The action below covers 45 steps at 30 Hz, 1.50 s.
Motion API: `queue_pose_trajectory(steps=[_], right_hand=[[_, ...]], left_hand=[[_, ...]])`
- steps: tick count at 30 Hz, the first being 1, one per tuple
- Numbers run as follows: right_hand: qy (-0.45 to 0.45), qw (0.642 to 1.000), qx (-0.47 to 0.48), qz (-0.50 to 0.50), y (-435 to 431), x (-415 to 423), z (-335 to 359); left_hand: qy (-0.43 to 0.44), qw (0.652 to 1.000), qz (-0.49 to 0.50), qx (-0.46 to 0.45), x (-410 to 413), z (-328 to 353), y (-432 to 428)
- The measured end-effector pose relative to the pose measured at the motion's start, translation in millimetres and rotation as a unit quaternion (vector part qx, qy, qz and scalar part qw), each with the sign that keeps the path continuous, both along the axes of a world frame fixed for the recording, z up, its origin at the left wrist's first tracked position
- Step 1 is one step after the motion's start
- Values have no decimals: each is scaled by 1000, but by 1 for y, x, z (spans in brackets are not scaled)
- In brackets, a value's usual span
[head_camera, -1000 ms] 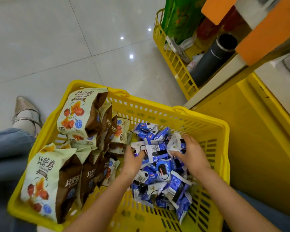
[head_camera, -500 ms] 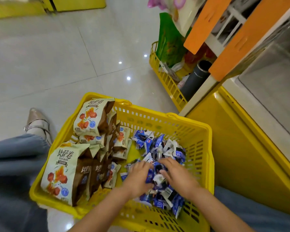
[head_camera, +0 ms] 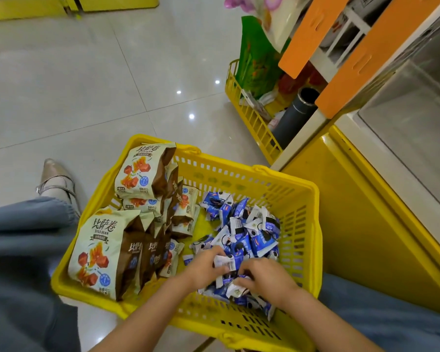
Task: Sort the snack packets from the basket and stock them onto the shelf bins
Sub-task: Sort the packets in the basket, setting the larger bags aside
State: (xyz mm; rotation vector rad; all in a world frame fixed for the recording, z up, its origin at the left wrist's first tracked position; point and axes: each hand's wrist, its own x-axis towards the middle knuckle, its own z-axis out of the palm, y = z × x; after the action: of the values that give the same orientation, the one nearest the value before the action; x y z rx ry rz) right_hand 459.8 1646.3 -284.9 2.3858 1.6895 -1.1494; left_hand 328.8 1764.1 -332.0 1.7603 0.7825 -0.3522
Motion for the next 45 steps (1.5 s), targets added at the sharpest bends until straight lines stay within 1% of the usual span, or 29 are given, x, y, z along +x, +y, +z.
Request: queue_pose_trajectory(steps=[3, 5, 6, 9, 11, 12, 13, 15, 17, 19, 21, 23, 24, 26, 28, 30, 32, 33, 35, 37, 38, 39, 40, 41, 42, 43, 44, 45], right_hand=[[14, 997, 20, -77, 0, 2, 2], [39, 992, 0, -117, -1, 4, 6], [47, 993, -24, -102, -2, 5, 8], [63, 992, -111, 0, -11, 5, 11], [74, 986, -148, 21, -15, 3, 11], [67, 986, -150, 25, -14, 2, 12], [48, 989, -138, 25, -11, 2, 13], [4, 996, -84, 2, 1, 1, 18], [-13, 999, -3, -29, 21, -3, 29], [3, 996, 77, -52, 49, -12, 42], [33, 985, 147, -80, 81, -28, 54], [59, 970, 197, -126, 117, -45, 63], [74, 962, 208, -157, 135, -54, 66], [131, 941, 212, -227, 169, -70, 71], [196, 916, 196, -289, 194, -83, 73], [204, 907, 161, -330, 210, -92, 71], [202, 901, 118, -367, 217, -95, 68], [215, 892, 103, -384, 219, -95, 65], [268, 861, 94, -422, 222, -93, 65], [300, 836, 108, -447, 222, -91, 72], [310, 826, 123, -455, 219, -92, 78], [317, 819, 143, -457, 216, -92, 84], [321, 818, 163, -450, 212, -94, 92], [324, 821, 182, -434, 205, -96, 99], [330, 826, 197, -412, 198, -99, 106], [335, 835, 209, -383, 190, -103, 112], [340, 846, 216, -350, 180, -108, 115], [343, 858, 217, -315, 172, -114, 118]], left_hand=[[50, 997, -41, 40, 1, -4, -12], [95, 987, -104, 78, 1, -5, -17], [114, 979, -138, 93, 0, -4, -19], [156, 957, -212, 122, -4, 5, -21], [152, 948, -231, 160, -8, 20, -17], [135, 948, -223, 183, -11, 32, -13], [108, 950, -204, 211, -14, 46, -9], [25, 952, -142, 269, -24, 75, 4], [-83, 949, -40, 303, -38, 105, 20], [-156, 927, 72, 333, -57, 133, 40], [-178, 892, 167, 379, -79, 147, 67], [-129, 874, 243, 400, -101, 145, 96], [-86, 874, 273, 394, -112, 140, 108], [-18, 888, 314, 336, -129, 127, 123], [-6, 912, 333, 240, -137, 113, 124], [-17, 926, 332, 176, -139, 102, 118], [-18, 927, 335, 170, -141, 96, 114], [-18, 926, 335, 173, -142, 94, 115], [-19, 928, 335, 162, -144, 94, 117], [-18, 929, 339, 148, -145, 96, 118], [-21, 923, 350, 162, -144, 97, 118], [-28, 907, 371, 195, -143, 100, 118], [-46, 886, 399, 233, -143, 106, 116], [-75, 864, 432, 249, -142, 112, 116], [-115, 851, 463, 218, -142, 119, 115], [-156, 849, 484, 141, -143, 127, 115], [-200, 849, 487, 31, -143, 137, 114], [-241, 840, 481, -79, -143, 145, 112]])
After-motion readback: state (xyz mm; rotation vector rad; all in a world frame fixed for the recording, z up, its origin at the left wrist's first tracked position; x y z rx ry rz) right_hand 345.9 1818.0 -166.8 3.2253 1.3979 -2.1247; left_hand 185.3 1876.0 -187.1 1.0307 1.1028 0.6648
